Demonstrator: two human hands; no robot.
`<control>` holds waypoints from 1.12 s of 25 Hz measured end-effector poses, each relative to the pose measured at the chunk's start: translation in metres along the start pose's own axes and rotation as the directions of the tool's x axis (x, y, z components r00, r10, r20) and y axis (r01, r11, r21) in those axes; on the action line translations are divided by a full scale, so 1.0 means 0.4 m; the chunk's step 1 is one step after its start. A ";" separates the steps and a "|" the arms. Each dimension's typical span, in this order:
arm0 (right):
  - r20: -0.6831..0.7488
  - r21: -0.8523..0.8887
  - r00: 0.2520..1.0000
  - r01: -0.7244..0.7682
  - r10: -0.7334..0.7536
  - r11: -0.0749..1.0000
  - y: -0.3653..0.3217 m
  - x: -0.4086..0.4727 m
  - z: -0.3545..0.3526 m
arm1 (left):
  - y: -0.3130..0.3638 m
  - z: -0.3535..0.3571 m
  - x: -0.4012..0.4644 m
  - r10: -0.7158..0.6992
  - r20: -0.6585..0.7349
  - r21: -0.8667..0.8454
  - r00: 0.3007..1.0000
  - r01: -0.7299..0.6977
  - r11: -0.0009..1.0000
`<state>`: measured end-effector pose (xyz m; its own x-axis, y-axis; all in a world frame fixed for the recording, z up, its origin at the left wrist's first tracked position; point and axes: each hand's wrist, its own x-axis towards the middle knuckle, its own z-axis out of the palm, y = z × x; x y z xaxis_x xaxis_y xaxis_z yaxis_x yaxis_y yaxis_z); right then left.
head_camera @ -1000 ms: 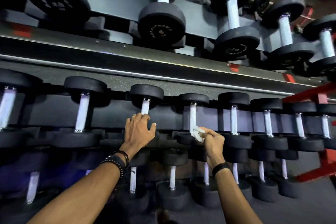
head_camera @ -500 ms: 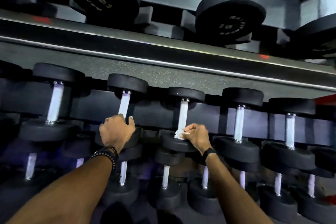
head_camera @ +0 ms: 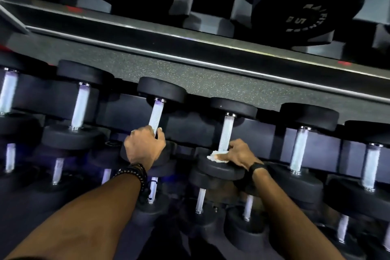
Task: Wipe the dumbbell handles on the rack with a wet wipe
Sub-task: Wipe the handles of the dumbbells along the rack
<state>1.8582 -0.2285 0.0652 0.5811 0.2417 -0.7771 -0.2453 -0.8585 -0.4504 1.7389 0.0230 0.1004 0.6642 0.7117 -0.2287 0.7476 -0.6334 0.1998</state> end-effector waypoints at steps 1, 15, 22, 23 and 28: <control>-0.023 -0.021 1.000 -0.001 0.000 1.000 -0.003 0.001 -0.002 | -0.001 0.002 -0.002 0.002 0.000 0.001 1.000 -0.002 1.000; -0.197 0.178 0.979 0.080 -0.044 0.981 -0.003 0.000 0.022 | 0.001 0.003 -0.001 0.000 0.009 0.042 1.000 -0.001 0.999; 0.004 0.456 0.999 -0.041 0.044 0.889 -0.042 -0.022 0.040 | 0.001 0.005 -0.002 0.003 -0.006 0.041 1.000 -0.003 0.999; 0.087 0.574 0.995 -0.084 0.041 0.814 -0.049 -0.015 0.040 | 0.000 0.005 -0.003 0.007 -0.009 0.044 1.000 -0.006 0.999; -0.017 0.564 0.975 -0.175 0.223 0.807 -0.052 0.024 0.053 | 0.000 0.003 -0.001 -0.004 -0.006 0.039 1.000 0.005 0.999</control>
<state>1.8524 -0.1989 0.0579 0.5248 0.0360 -0.8505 -0.7375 -0.4797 -0.4754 1.7387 0.0224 0.0993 0.6609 0.7164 -0.2235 0.7499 -0.6416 0.1610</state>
